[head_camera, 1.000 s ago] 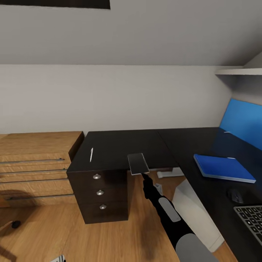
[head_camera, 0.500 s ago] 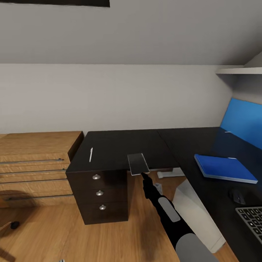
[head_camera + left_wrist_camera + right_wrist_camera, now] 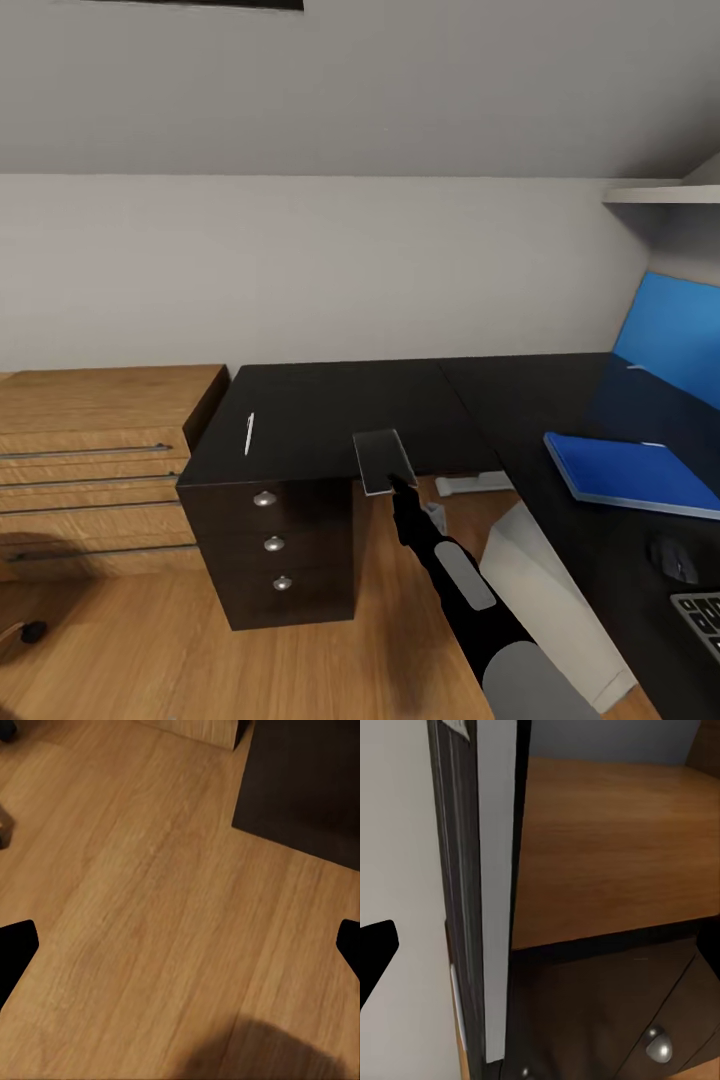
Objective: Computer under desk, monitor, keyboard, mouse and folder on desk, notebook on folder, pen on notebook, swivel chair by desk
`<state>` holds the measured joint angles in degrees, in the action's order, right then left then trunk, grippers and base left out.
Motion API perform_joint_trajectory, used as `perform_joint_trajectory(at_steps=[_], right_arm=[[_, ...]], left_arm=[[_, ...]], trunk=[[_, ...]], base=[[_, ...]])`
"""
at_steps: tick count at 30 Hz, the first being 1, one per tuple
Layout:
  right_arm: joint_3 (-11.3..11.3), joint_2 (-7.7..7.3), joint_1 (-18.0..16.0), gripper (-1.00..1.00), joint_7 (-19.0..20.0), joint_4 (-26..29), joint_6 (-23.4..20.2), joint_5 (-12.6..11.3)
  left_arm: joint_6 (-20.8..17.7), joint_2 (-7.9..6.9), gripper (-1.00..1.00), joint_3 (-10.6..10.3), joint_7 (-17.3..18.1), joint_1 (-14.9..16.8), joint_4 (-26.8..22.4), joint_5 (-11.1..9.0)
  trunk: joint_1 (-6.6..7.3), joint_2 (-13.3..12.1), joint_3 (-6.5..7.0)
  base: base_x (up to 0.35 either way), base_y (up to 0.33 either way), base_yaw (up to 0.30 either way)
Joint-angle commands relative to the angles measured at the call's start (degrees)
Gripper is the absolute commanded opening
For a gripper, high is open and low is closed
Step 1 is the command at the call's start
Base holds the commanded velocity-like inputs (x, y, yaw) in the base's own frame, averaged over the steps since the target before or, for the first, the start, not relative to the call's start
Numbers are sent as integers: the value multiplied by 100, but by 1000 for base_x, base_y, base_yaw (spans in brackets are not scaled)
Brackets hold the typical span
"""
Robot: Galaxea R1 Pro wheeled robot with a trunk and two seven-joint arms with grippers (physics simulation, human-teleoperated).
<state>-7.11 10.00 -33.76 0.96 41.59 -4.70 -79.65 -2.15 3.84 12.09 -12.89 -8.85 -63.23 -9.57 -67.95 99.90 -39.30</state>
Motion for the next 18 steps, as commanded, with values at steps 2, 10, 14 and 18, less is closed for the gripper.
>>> perform_joint_trajectory(at_steps=[2, 10, 14, 18], right_arm=[[-8, 0, -3, 100, 10, -2, -11, -42], [-13, 0, -5, 100, 4, -2, -11, -42], [-18, 0, -7, 100, 9, 6, -10, -34], [-25, 0, -5, -100, 4, 11, -8, -35]], left_arm=[[-23, 3, 100, 0, -18, -2, -8, -44], [-30, 3, 100, -5, -21, -2, 52, -45], [-31, 3, 100, -5, -21, -2, 81, -45], [-31, 3, 100, -9, -27, -2, 83, -45]], trunk=[[-1, 2, -4], [-1, 2, -4], [-1, 2, -4], [-1, 2, -4]], base=[[33, 13, 0], [89, 42, 0], [6, 2, 0], [0, 0, 0]])
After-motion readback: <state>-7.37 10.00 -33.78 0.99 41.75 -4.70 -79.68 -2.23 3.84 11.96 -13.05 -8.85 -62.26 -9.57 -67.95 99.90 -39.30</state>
